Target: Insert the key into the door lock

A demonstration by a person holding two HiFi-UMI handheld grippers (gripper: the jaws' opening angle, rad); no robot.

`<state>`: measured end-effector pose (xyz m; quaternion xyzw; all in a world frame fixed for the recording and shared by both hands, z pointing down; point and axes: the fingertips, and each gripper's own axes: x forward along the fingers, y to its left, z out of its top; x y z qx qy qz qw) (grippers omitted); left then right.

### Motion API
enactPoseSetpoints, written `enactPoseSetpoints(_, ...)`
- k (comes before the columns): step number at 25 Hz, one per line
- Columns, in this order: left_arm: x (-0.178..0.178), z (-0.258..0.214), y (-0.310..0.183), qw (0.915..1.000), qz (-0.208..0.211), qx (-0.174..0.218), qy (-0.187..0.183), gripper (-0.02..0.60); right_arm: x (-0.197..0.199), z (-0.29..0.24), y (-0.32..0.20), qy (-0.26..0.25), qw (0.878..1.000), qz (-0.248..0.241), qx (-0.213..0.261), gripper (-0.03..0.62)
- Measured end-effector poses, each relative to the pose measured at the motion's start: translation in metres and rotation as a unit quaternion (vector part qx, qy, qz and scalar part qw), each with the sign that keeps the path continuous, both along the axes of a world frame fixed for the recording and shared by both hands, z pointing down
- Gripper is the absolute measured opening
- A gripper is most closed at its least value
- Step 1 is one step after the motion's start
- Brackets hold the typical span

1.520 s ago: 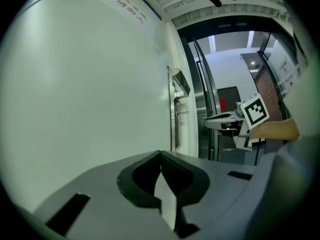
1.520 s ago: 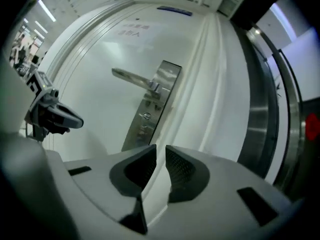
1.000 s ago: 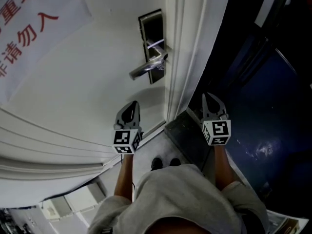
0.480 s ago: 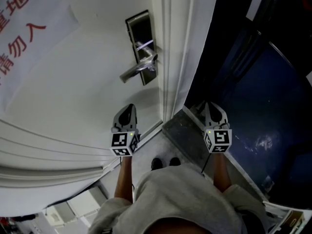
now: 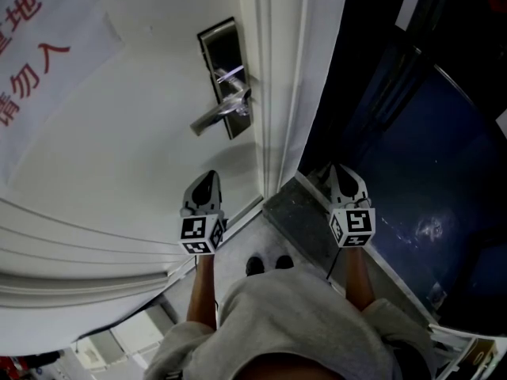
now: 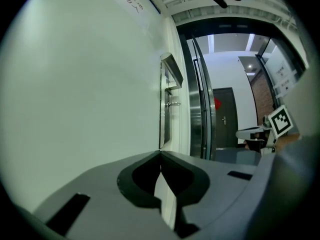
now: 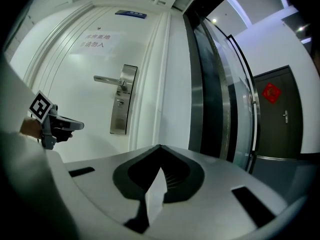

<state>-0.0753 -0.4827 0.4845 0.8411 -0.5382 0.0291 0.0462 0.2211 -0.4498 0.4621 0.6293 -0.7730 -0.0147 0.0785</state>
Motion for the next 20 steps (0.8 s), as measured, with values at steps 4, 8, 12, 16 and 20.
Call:
enactPoseSetpoints(4,0.0,0.0,0.001,1.0,-0.001,-0.001,0.003,0.018,-0.003,0.002,-0.001,0.012,1.0,-0.001,-0.003,0.02)
enactPoseSetpoints(8,-0.001,0.0,0.001,1.0,-0.004,0.0,0.005,0.018,-0.006,0.002,-0.002,0.017,1.0,-0.005,-0.004,0.02)
enactPoseSetpoints(12,-0.002,-0.001,0.001,1.0,-0.002,0.002,0.002,0.018,-0.01,0.002,-0.003,0.023,1.0,-0.008,-0.004,0.02)
enactPoseSetpoints(16,-0.004,0.001,0.0,1.0,-0.005,0.0,0.002,0.018,-0.012,0.0,-0.005,0.025,1.0,-0.01,-0.003,0.02)
enactPoseSetpoints(20,-0.005,0.004,0.0,1.0,-0.006,-0.003,0.002,0.018,-0.014,0.0,-0.007,0.029,0.999,-0.013,-0.004,0.02)
